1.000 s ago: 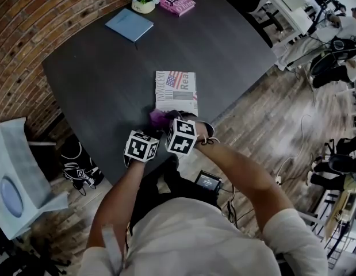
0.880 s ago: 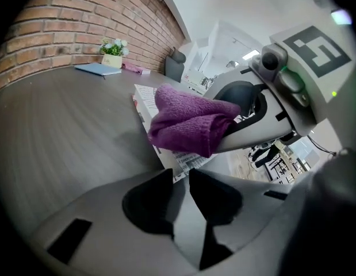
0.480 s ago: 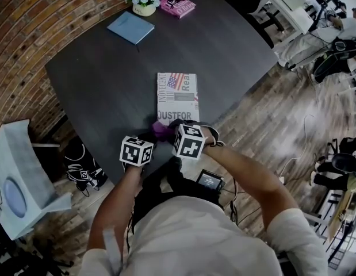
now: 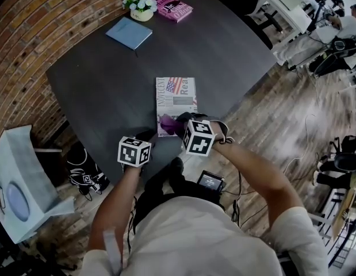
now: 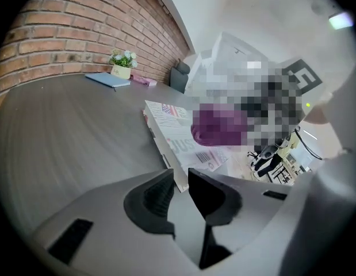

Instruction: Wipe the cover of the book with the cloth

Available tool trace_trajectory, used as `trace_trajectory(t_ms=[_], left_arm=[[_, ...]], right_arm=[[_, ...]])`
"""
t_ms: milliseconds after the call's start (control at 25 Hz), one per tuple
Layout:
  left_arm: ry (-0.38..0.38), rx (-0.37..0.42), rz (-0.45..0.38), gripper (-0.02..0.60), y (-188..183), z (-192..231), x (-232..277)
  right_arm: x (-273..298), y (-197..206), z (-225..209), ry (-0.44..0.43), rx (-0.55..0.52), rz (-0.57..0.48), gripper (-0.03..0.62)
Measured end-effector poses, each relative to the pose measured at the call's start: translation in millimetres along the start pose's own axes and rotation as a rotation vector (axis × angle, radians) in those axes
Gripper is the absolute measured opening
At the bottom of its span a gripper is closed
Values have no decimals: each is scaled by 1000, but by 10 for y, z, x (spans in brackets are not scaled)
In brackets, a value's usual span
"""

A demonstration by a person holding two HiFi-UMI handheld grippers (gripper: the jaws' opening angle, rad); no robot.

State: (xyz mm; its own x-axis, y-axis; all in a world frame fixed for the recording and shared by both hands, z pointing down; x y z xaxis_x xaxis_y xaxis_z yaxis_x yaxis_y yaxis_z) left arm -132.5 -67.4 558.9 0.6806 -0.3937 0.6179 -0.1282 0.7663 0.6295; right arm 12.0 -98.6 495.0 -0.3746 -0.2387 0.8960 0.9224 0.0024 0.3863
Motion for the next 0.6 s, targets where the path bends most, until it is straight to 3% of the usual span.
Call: trace_trajectory(t_ms=[280,600], left_arm=[[8,56,19,70,-210,-54,136],[2,93,66,11,-338,-53,279]], right_arm=[[2,275,-501,135,37,57,109],[95,442,-1113,255,14,107,108]])
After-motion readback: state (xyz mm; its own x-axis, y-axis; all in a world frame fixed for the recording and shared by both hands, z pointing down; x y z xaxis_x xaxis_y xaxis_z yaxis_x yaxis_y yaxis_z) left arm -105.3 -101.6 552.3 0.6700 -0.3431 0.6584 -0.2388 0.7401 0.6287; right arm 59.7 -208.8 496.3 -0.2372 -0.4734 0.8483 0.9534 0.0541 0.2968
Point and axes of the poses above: the fingertips, and each gripper's own axes: x forward along the fingers, z to its left, y out of its underside, the point moved 8 cm from there along -x, backward along the fingers, and after that the axes turned 5 degrees about y, right-handed, at the moved point
